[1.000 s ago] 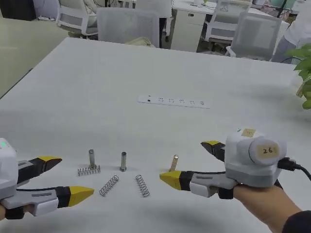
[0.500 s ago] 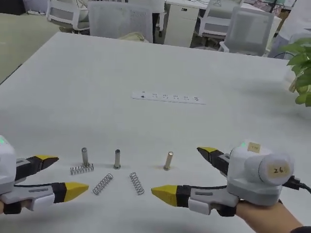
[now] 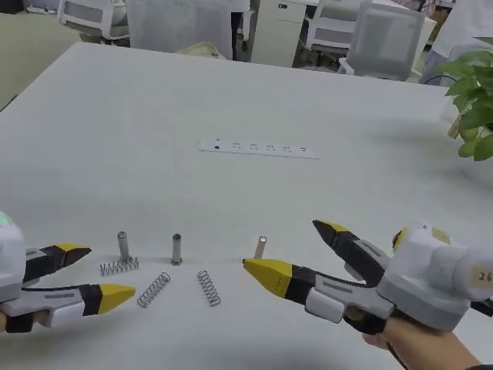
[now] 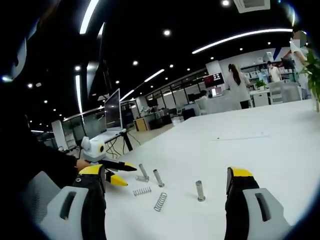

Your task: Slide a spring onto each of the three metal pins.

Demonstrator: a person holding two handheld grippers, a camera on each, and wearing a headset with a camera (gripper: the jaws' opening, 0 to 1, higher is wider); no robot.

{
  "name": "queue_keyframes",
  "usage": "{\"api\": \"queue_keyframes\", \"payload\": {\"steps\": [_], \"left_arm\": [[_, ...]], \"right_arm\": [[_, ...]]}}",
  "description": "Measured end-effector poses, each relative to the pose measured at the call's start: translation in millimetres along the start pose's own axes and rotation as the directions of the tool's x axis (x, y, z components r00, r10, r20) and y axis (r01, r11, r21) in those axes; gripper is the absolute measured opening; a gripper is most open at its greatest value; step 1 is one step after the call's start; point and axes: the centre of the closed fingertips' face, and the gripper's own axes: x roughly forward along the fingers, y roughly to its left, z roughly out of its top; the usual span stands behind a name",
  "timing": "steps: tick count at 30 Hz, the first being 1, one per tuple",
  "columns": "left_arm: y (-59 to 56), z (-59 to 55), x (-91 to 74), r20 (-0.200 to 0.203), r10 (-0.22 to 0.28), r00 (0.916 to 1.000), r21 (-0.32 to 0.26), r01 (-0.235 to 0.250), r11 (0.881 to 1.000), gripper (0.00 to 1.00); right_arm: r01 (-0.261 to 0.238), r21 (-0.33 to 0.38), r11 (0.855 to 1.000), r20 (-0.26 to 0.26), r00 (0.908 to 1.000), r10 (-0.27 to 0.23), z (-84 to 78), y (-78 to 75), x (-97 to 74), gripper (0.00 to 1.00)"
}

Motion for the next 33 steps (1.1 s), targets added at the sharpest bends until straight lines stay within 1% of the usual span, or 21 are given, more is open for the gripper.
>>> {"api": "queue_keyframes", "payload": {"steps": [1,2,3,4,6,7,8,9,12,14,16,18,20,21,22,26,29,30,31,32,33], "left_arm": [[-0.1,-0.7,0.7,-0.002,-0.002,1.0,0.0,0.002,1.0,0.6],[0.6,-2.1,2.2,-0.006,-0.003,1.0,0.0,0.003,1.0,0.6],[1.1,-2.9,3.0,-0.008,-0.004,1.0,0.002,0.004,1.0,0.59],[1.5,-3.6,4.0,-0.01,-0.006,0.9999,0.005,0.006,1.0,0.58],[1.6,-4.1,5.1,-0.011,-0.008,0.9999,0.007,0.008,1.0,0.57],[1.7,-4.4,5.6,-0.012,-0.008,0.9999,0.009,0.008,1.0,0.57],[2.1,-5.1,6.2,-0.015,-0.008,0.9999,0.01,0.009,1.0,0.56],[2.4,-5.5,6.6,-0.015,-0.009,0.9998,0.01,0.009,1.0,0.55],[5.0,-8.7,7.7,-0.025,-0.005,0.9997,0.015,0.005,1.0,0.52],[5.4,-9.1,8.0,-0.025,-0.004,0.9997,0.017,0.005,1.0,0.51],[5.2,-9.7,8.7,-0.027,-0.007,0.9996,0.02,0.007,1.0,0.49],[5.1,-10.7,10.0,-0.03,-0.008,0.9995,0.022,0.009,1.0,0.48],[5.3,-11.2,10.8,-0.032,-0.009,0.9994,0.024,0.01,1.0,0.46],[5.4,-11.3,11.3,-0.033,-0.009,0.9994,0.025,0.009,1.0,0.45],[5.8,-11.5,11.7,-0.033,-0.007,0.9994,0.027,0.008,1.0,0.44],[6.5,-12.1,13.3,-0.037,-0.007,0.9993,0.037,0.009,0.999,0.41],[7.8,-12.9,14.1,-0.041,-0.004,0.9992,0.042,0.005,0.999,0.38],[8.2,-13.4,14.5,-0.043,-0.003,0.9991,0.046,0.005,0.999,0.35],[8.7,-13.9,14.6,-0.045,-0.001,0.999,0.051,0.004,0.999,0.34],[8.7,-13.9,15.0,-0.044,-0.003,0.999,0.052,0.005,0.999,0.33],[8.7,-14.3,15.3,-0.046,-0.004,0.9989,0.054,0.006,0.999,0.32]], "right_arm": [[0.001,-0.001,1.0,0.001,1.0,-0.001,-0.7,-0.1,-0.4,1.0],[-0.011,0.014,1.0,-0.008,0.9999,0.011,-3.1,1.7,-0.5,1.0],[0.001,0.005,1.0,-0.013,0.9999,-0.001,-4.2,0.2,-0.6,1.0],[-0.003,-0.016,1.0,-0.035,0.9994,0.003,-8.1,1.0,-0.8,1.0],[-0.006,-0.018,1.0,-0.038,0.9993,0.005,-9.6,2.3,-0.3,1.0],[-0.005,-0.046,0.999,-0.036,0.9994,0.003,-8.7,2.7,-0.1,1.0],[-0.021,-0.066,0.998,-0.046,0.9988,0.018,-9.5,6.0,0.7,1.0],[-0.018,-0.047,0.999,-0.054,0.9984,0.015,-10.9,5.6,1.7,1.0],[-0.029,-0.04,0.999,-0.08,0.9965,0.026,-20.7,6.5,1.5,1.0],[-0.028,-0.048,0.998,-0.085,0.9961,0.024,-21.6,6.5,1.0,1.0],[-0.029,-0.037,0.999,-0.083,0.9962,0.026,-20.8,6.2,1.0,1.0],[-0.013,-0.064,0.998,-0.127,0.9919,0.005,-28.3,1.0,-0.1,1.0],[-0.014,-0.077,0.997,-0.157,0.9876,0.002,-33.8,1.9,-0.2,1.0],[-0.008,-0.09,0.996,-0.197,0.9803,-0.01,-40.5,-0.5,-1.7,1.0],[-0.013,-0.091,0.996,-0.185,0.9827,-0.004,-39.5,1.2,-0.1,1.0],[-0.019,-0.144,0.989,-0.216,0.9763,-0.012,-44.0,1.1,-0.5,1.0],[-0.018,-0.136,0.99,-0.22,0.9753,-0.012,-45.6,0.4,-1.4,1.0],[-0.012,-0.153,0.988,-0.234,0.9718,-0.025,-47.8,-2.0,-2.3,1.0],[-0.015,-0.159,0.987,-0.231,0.9727,-0.022,-47.3,-1.7,-2.0,1.0],[-0.019,-0.141,0.99,-0.229,0.9734,-0.014,-47.2,-0.6,-1.8,1.0],[-0.013,-0.142,0.99,-0.228,0.9736,-0.02,-47.0,-1.7,-2.1,1.0]]}}
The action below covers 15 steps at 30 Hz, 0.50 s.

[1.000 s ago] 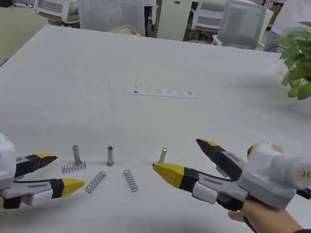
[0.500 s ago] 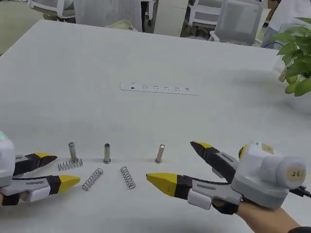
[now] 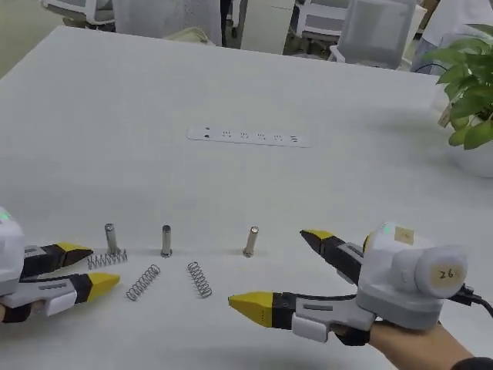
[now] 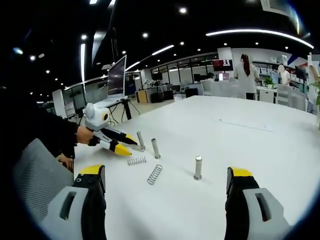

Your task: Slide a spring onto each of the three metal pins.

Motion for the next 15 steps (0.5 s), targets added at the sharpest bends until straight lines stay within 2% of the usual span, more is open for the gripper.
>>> {"api": "queue_keyframes", "payload": {"steps": [9,11,15], "left_arm": [[5.2,-1.9,1.7,-0.005,0.028,0.9996,0.037,-0.028,0.999,0.18],[8.2,-3.1,1.9,-0.013,0.046,0.9988,0.063,-0.045,0.997,0.14],[8.9,-3.4,1.7,-0.013,0.046,0.9989,0.068,-0.045,0.997,0.08]], "right_arm": [[0.012,0.003,1.0,0.003,0.9999,-0.012,0.0,-3.2,-0.3,1.0],[0.014,0.005,1.0,0.004,0.9999,-0.014,0.7,-3.3,-0.4,1.0],[0.014,0.002,1.0,-0.005,0.9999,-0.014,-2.2,-3.6,-0.2,1.0]]}}
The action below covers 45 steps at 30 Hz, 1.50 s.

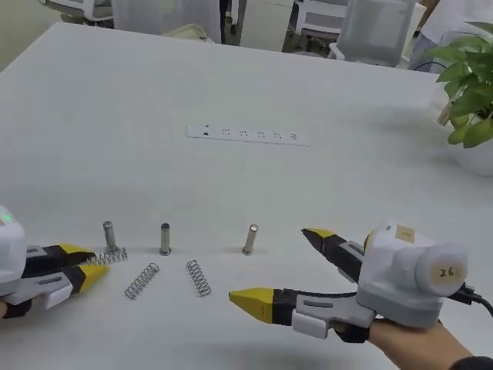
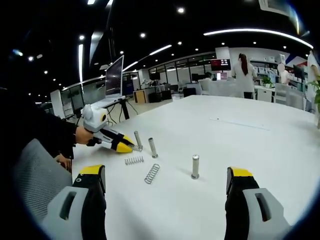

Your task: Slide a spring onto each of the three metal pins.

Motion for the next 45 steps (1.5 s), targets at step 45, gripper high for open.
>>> {"api": "queue_keyframes", "payload": {"steps": [45], "left_arm": [[-47.2,21.2,-38.0,0.077,-0.077,0.9941,0.042,0.074,0.996,0.02]], "right_arm": [[-0.028,-0.012,1.0,-0.039,0.9989,0.028,-4.2,7.4,-6.5,1.0]]}}
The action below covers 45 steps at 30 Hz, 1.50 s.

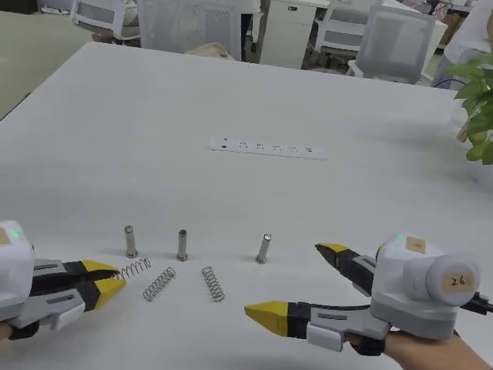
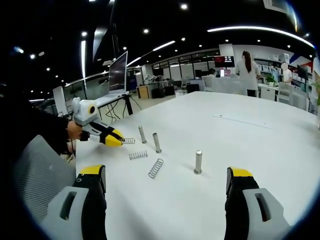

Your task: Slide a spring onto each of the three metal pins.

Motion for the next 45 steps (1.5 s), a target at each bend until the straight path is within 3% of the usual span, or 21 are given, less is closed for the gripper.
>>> {"api": "queue_keyframes", "payload": {"steps": [5,29,45], "left_arm": [[-12.1,8.1,-3.7,0.021,-0.013,0.9997,0.004,0.013,1.0,0.02],[-51.3,27.8,-9.3,0.025,-0.077,0.9967,0.071,0.075,0.995,0.02],[-77.1,38.1,-1.2,0.016,-0.156,0.9877,0.12,0.153,0.981,0.02]], "right_arm": [[-0.002,-0.003,1.0,-0.017,0.9999,0.002,-2.7,0.5,-2.4,1.0],[-0.068,-0.036,0.997,-0.056,0.9963,0.066,-4.6,16.4,-12.3,0.94],[-0.147,-0.078,0.986,-0.113,0.984,0.138,0.7,34.3,-7.5,0.68]]}}
